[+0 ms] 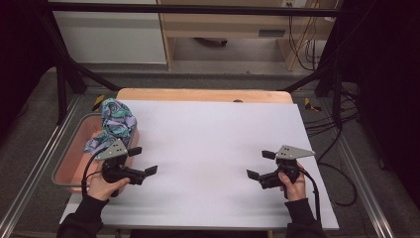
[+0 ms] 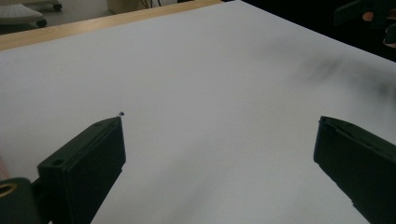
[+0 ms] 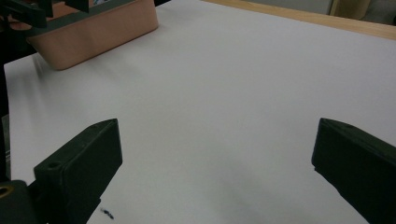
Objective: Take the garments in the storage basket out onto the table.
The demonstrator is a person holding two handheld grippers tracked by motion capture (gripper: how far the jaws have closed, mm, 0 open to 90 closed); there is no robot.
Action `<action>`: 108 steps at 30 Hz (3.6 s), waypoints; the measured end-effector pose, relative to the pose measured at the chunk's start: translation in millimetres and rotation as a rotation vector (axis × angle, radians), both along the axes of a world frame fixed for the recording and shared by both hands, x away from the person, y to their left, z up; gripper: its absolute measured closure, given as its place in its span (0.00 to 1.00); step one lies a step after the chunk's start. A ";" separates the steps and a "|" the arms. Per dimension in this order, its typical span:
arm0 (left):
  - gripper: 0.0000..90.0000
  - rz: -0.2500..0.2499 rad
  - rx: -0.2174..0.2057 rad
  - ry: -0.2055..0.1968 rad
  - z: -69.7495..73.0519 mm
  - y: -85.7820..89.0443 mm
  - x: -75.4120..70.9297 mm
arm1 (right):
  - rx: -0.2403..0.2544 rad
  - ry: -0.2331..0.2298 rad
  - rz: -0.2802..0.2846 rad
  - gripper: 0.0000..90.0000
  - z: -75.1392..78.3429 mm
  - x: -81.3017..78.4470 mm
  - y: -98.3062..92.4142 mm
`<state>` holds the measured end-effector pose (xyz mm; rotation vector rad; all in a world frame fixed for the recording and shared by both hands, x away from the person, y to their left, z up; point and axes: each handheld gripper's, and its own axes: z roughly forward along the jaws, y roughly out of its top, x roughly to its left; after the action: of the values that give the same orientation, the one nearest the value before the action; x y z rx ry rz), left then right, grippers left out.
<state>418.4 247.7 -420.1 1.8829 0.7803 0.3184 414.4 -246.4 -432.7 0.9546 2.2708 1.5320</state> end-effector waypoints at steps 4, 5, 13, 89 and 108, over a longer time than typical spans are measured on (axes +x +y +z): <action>0.02 -0.002 0.000 -0.003 1.4 -0.4 -0.5 | 0.000 0.000 -0.003 0.03 -0.1 0.2 -0.4; 0.02 -0.001 0.001 -0.003 1.8 -0.3 -0.6 | 0.001 0.001 -0.005 0.03 -0.1 0.3 -0.4; 0.02 -0.001 0.002 -0.012 6.1 -0.8 -2.0 | 0.005 0.003 -0.011 0.02 0.0 0.3 -0.8; 0.02 0.209 -0.011 -0.014 40.0 71.0 9.1 | 0.007 0.016 -0.021 0.03 -2.4 2.3 0.6; 0.02 0.247 0.036 -0.012 47.3 84.8 17.1 | 0.007 0.016 -0.023 0.02 -2.3 2.4 0.7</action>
<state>435.5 332.5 -372.9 1.8182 1.0074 0.5009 416.8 -245.7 -435.0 0.9945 2.2586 1.5298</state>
